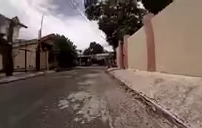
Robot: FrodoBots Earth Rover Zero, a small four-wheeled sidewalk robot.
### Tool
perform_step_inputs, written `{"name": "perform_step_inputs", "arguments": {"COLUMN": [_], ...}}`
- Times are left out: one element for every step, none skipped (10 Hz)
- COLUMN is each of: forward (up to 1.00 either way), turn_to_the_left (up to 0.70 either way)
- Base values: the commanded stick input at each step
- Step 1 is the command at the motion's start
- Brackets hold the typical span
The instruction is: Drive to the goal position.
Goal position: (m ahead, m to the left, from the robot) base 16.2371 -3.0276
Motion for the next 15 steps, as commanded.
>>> {"name": "perform_step_inputs", "arguments": {"forward": [1.00, 1.00, 1.00, 1.00, 1.00, 1.00, 1.00, 1.00, 1.00, 1.00, 1.00, 1.00, 1.00, 1.00, 1.00], "turn_to_the_left": [0.40, 0.40, 0.38, 0.09, 0.00, 0.00, 0.00, 0.00, 0.00, 0.00, 0.00, 0.00, 0.00, -0.30, -0.40]}}
